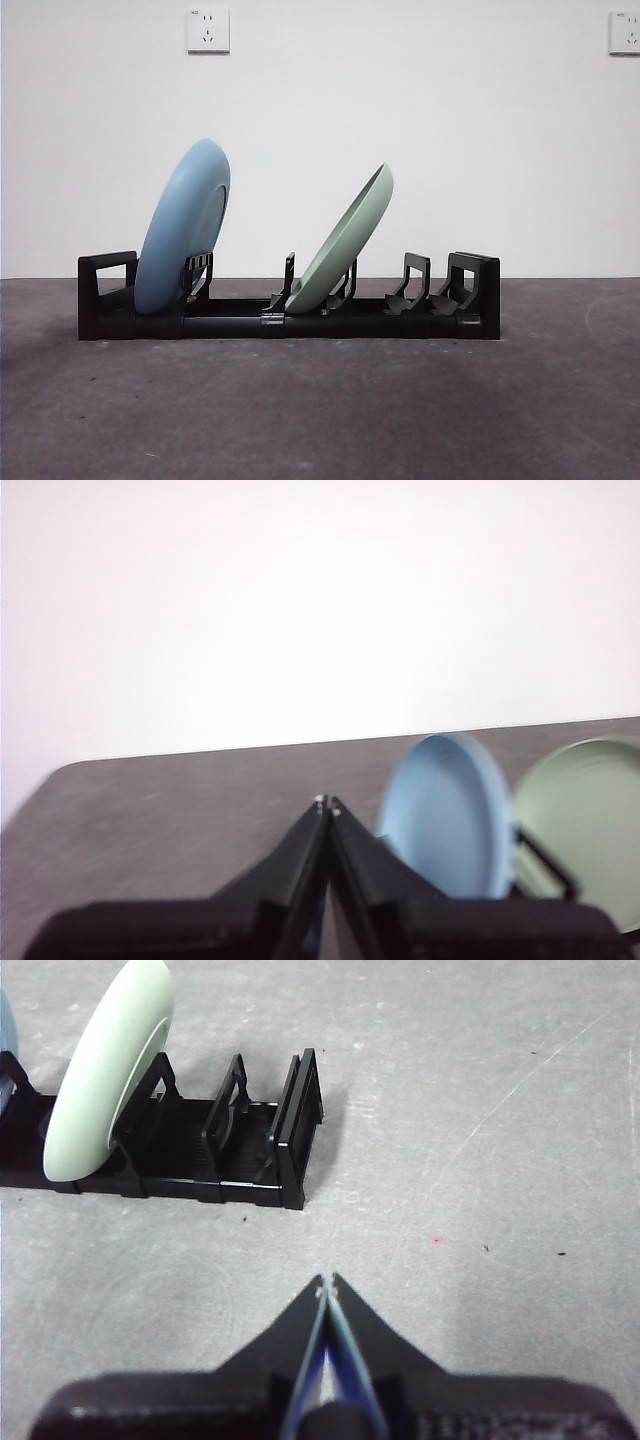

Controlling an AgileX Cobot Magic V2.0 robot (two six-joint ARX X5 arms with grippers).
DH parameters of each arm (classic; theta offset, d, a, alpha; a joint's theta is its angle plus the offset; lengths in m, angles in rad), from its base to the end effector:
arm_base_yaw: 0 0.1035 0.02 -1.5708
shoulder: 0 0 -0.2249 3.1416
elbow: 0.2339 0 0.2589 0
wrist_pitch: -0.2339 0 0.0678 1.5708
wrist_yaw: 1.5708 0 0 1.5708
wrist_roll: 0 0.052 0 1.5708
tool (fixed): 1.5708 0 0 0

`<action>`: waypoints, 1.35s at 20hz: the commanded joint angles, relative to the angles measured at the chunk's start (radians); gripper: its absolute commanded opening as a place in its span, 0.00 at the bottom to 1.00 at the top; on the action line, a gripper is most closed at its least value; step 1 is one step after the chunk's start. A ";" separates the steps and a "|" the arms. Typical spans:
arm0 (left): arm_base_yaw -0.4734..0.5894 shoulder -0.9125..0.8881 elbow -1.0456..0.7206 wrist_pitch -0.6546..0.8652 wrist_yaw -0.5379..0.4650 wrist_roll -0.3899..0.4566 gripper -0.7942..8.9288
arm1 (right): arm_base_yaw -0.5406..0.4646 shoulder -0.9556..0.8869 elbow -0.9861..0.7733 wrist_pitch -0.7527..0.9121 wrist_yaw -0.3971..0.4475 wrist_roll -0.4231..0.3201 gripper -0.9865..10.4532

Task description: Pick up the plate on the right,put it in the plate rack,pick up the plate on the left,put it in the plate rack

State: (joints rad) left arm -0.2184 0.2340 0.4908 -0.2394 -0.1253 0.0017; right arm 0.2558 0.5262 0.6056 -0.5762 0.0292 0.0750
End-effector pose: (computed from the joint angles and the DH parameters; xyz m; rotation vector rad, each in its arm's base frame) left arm 0.1468 -0.0259 0.2797 -0.0013 -0.0172 -0.0931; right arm 0.1717 0.0433 0.2392 0.0025 0.5007 0.2032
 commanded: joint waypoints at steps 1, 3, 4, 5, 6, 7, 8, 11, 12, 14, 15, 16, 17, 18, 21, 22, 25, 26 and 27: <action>0.101 -0.064 -0.122 0.029 0.064 0.056 0.08 | 0.001 -0.001 -0.011 0.005 0.004 0.010 0.09; 0.163 -0.110 -0.216 0.048 0.117 0.076 0.08 | 0.001 -0.001 -0.011 0.005 0.004 0.010 0.09; 0.184 -0.129 -0.261 0.050 0.135 0.085 0.08 | 0.001 0.000 -0.011 0.005 0.003 0.010 0.09; 0.196 -0.143 -0.294 0.050 0.134 0.086 0.08 | 0.001 0.000 -0.011 0.005 0.003 0.010 0.09; 0.206 -0.158 -0.330 0.050 0.134 0.086 0.08 | 0.001 -0.001 -0.011 0.005 0.004 0.010 0.09; 0.212 -0.169 -0.356 0.051 0.134 0.085 0.08 | 0.001 -0.001 -0.011 0.005 0.004 0.010 0.09; 0.215 -0.183 -0.383 0.053 0.135 0.085 0.08 | 0.001 -0.001 -0.011 0.005 0.004 0.010 0.09; 0.222 -0.228 -0.442 0.051 0.134 0.085 0.08 | 0.001 0.000 -0.011 0.005 0.003 0.010 0.09; 0.226 -0.232 -0.460 0.058 0.134 0.085 0.08 | 0.001 0.000 -0.011 0.005 0.004 0.010 0.09; 0.233 -0.232 -0.482 0.058 0.138 0.080 0.08 | 0.001 -0.001 -0.011 0.005 0.004 0.010 0.09; 0.234 -0.232 -0.487 0.049 0.138 0.082 0.08 | 0.001 -0.001 -0.011 0.005 0.004 0.010 0.09; 0.234 -0.232 -0.487 0.051 0.128 0.082 0.08 | 0.001 -0.001 -0.011 0.005 0.004 0.010 0.09; 0.234 -0.232 -0.487 0.052 0.127 0.079 0.08 | 0.001 -0.001 -0.011 0.005 0.003 0.010 0.09; 0.233 -0.232 -0.487 0.053 0.131 0.077 0.08 | 0.001 -0.001 -0.011 0.006 0.004 0.010 0.09; 0.233 -0.232 -0.487 0.055 0.126 0.077 0.08 | 0.001 -0.001 -0.011 0.005 0.004 0.010 0.09; 0.233 -0.232 -0.487 0.055 0.126 0.077 0.08 | 0.001 -0.001 -0.011 0.005 0.003 0.010 0.09; 0.233 -0.232 -0.487 0.055 0.126 0.077 0.08 | 0.001 -0.001 -0.011 0.005 0.004 0.010 0.09; 0.233 -0.232 -0.487 0.055 0.126 0.077 0.08 | 0.001 -0.001 -0.011 0.005 0.004 0.010 0.09; 0.233 -0.232 -0.487 0.055 0.126 0.077 0.08 | 0.001 -0.001 -0.011 0.005 0.004 0.010 0.09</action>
State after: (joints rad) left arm 0.0116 0.0048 0.0189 -0.1879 0.0036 0.0784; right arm 0.2558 0.5262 0.6056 -0.5762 0.0296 0.0750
